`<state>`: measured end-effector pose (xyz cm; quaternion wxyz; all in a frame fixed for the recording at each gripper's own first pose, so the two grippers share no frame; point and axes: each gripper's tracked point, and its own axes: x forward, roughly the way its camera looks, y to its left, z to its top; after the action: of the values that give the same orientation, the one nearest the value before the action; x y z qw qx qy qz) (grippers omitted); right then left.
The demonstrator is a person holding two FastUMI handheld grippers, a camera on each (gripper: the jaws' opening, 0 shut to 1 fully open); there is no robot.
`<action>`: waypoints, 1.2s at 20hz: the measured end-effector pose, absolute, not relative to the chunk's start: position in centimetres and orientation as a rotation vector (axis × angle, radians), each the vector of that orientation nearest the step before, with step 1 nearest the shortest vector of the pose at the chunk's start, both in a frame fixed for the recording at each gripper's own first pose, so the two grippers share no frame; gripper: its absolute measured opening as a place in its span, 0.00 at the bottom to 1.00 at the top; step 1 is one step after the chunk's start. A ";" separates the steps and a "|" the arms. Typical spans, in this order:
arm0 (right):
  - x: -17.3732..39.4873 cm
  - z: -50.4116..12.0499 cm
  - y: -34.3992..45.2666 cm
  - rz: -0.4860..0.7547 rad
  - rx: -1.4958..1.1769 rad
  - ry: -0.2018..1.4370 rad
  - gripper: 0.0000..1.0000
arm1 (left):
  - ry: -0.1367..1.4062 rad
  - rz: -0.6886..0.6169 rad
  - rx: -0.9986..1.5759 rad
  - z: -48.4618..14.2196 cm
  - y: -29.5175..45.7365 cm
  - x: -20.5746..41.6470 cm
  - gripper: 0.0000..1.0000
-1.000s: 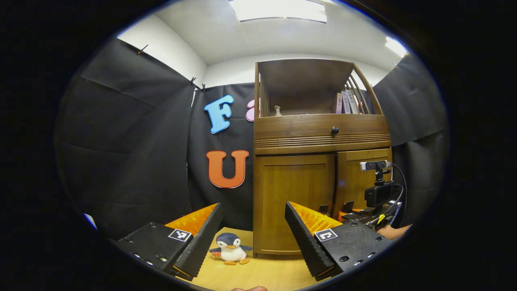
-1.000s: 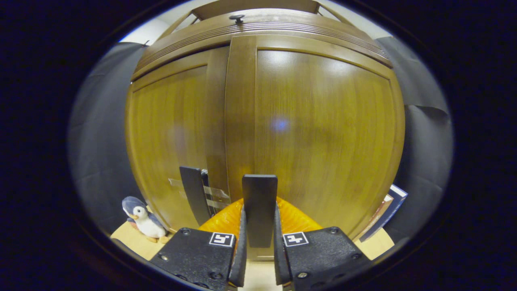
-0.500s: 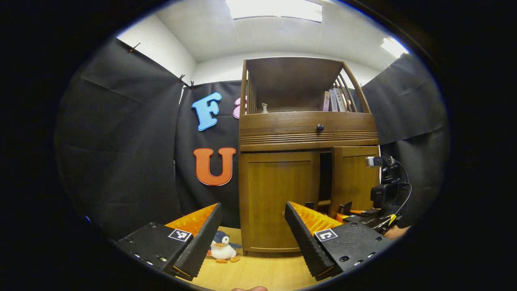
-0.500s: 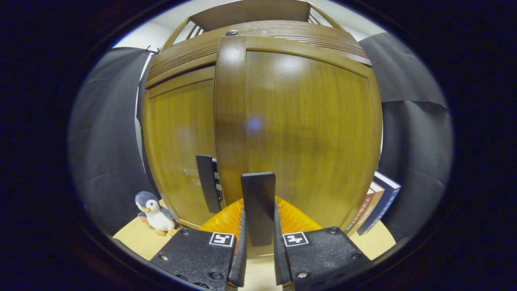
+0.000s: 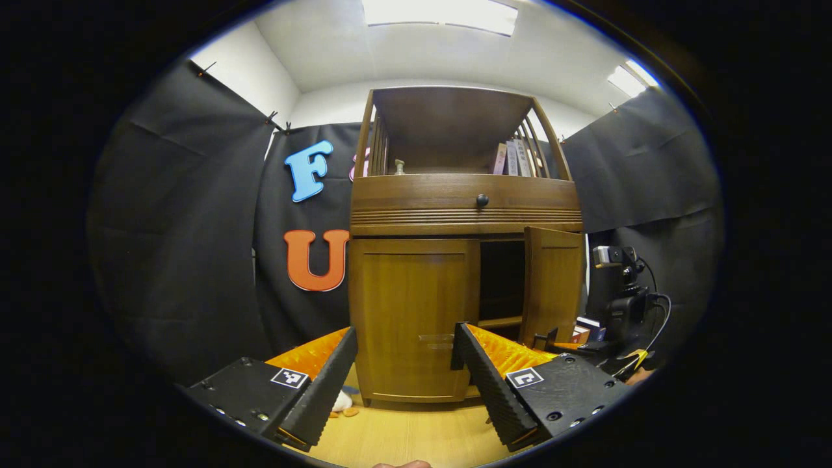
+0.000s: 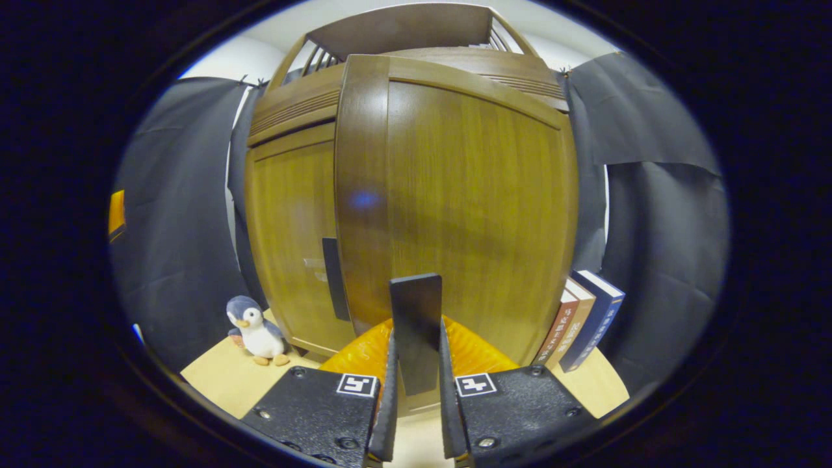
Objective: Open the right door of the double-door shoe cabinet with the right hand, and open the left door with the left hand.
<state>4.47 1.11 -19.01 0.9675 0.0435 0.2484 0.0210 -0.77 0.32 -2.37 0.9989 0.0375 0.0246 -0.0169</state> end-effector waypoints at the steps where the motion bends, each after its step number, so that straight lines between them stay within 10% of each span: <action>1: 4.0 -18.9 0.9 0.041 0.090 0.502 0.31 | 0.054 -0.044 0.075 -2.4 -0.2 -1.1 0.95; 24: -3.4 -16.8 -6.7 -0.059 0.120 0.499 0.24 | 0.073 -0.176 0.059 -3.3 -7.0 -1.2 0.95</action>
<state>-3.35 -6.75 -16.78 0.9669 0.0591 0.2465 -0.0291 -1.20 -7.03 -3.35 0.9950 0.0296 0.0367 -0.0880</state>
